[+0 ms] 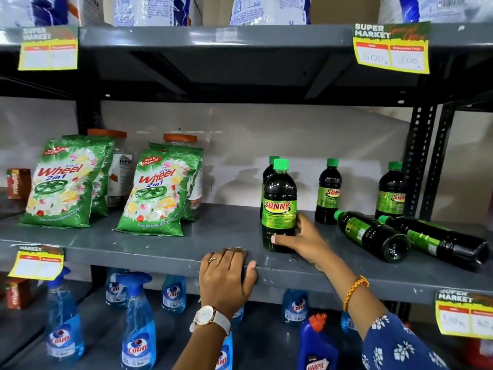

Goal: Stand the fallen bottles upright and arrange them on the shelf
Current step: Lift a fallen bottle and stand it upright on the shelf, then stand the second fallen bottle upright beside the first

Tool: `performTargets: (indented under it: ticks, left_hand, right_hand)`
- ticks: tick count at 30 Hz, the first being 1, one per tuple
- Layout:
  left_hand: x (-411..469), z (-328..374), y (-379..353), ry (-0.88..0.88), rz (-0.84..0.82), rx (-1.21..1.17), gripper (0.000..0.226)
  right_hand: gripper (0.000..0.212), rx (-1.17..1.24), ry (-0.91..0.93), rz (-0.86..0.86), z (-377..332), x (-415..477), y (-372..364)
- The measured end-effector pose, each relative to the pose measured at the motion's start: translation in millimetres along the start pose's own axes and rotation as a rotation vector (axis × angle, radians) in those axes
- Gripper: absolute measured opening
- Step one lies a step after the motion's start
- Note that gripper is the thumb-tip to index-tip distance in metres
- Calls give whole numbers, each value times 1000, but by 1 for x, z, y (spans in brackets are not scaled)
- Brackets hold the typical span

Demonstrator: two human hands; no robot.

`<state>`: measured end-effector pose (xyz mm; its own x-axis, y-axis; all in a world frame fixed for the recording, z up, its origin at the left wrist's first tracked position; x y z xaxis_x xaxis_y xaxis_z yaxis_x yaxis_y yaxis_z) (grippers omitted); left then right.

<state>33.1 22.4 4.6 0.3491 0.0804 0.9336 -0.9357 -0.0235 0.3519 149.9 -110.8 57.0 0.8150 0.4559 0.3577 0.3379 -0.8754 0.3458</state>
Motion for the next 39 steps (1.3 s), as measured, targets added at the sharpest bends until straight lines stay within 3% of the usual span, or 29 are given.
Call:
performTargets:
  ticks: [5,14,26,30,32,34,36,37,39]
  left_hand:
    - [1,1,0,10,-13,-5,51]
    - [-1,4,3,28,-82,-7,35]
    - [-2,8,6,81,-167,-53,38]
    - [-5,18,13,204,-21,-184,39]
    - [-7,45,23,113,115,-256,37]
    - [-5,91,23,-109,94,-310,35]
    - [5,131,8,-263,-65,-303,36]
    - [13,144,-1,-287,-137,-277,38]
    - [25,160,-20,-257,-234,-197,38]
  right_hand:
    - [45,1,18,24,-6,-4,2]
    - [44,-107,6,21,-18,-31,1]
    - [46,-109,9,-7,-26,-49,-2]
    - [44,-43,12,-70,-34,-57,3]
    - [50,3,-24,8,-35,-54,25]
    - [64,-105,-33,249,-30,-46,69]
    - [54,-338,-5,442,-29,-40,116]
    - [48,-493,-8,486,-32,-37,134]
    - [49,-854,-94,404,-32,-28,158]
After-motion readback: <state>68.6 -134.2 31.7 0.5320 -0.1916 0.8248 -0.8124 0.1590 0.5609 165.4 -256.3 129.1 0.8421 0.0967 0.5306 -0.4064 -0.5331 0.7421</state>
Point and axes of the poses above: each hand's wrist, its own x-axis towards the middle knuckle, its own y-axis out of the back of the hand, z = x × y, the point moved 6 cm from there along x, towards the middle knuckle, and after that the axes turned 1 degree about -z, right-handed, at the moved point
